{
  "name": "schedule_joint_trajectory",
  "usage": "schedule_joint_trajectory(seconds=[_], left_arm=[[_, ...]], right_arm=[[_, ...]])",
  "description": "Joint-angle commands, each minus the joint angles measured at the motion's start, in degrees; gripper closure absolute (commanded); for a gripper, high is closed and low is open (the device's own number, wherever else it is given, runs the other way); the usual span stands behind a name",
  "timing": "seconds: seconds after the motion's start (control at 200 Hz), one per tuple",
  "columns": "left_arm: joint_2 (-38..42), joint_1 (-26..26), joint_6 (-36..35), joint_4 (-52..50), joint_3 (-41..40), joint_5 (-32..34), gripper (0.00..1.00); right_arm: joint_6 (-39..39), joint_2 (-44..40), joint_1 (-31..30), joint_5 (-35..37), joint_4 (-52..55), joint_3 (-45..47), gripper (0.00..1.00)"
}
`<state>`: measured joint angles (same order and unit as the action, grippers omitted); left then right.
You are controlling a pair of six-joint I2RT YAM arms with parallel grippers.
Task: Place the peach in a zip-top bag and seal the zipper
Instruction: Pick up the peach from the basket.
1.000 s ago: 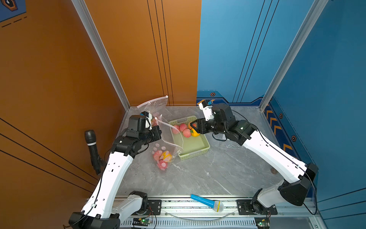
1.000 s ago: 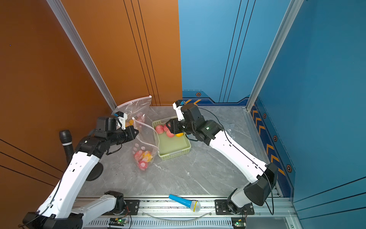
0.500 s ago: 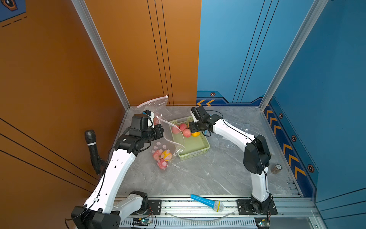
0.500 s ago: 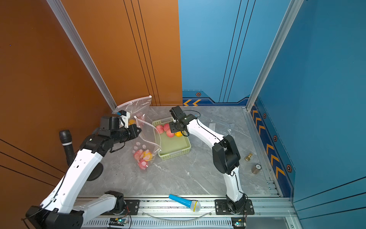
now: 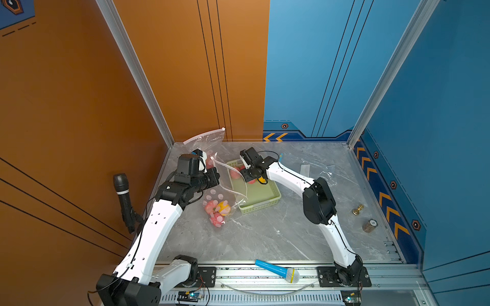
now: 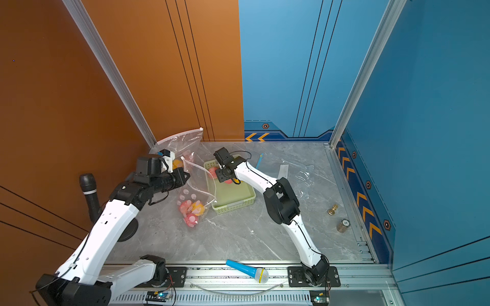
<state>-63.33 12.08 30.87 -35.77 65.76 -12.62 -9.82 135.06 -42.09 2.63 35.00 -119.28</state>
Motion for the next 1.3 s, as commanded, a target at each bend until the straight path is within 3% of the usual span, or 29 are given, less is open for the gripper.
schedule_joint_trajectory(seconds=[0.0, 0.541, 0.841, 0.981, 1.111, 1.297], left_arm=[[1.1, 0.4, 0.3, 0.8, -0.7, -1.0, 1.0], [1.8, 0.4, 0.5, 0.8, -1.2, -0.9, 1.0], [1.9, 0.4, 0.6, 0.8, -1.4, -0.8, 1.0], [2.0, 0.4, 0.6, 0.8, -1.5, -0.7, 1.0], [2.1, 0.3, 0.6, 0.9, -1.7, -0.7, 1.0], [2.3, 0.4, 0.9, 0.8, -1.8, -0.9, 1.0]], right_arm=[[1.5, 1.1, -0.2, 1.7, 3.4, -2.3, 0.39], [3.2, 4.0, -1.0, 2.5, 5.0, -2.6, 0.25], [3.1, 6.0, -1.0, 1.7, 4.7, -4.0, 0.28], [3.1, 6.0, -0.8, 0.8, 4.2, -4.4, 0.38], [2.9, 4.7, -0.9, 0.1, 4.2, -3.7, 0.54], [2.1, -3.0, -1.7, 0.0, 2.2, 2.3, 0.71]])
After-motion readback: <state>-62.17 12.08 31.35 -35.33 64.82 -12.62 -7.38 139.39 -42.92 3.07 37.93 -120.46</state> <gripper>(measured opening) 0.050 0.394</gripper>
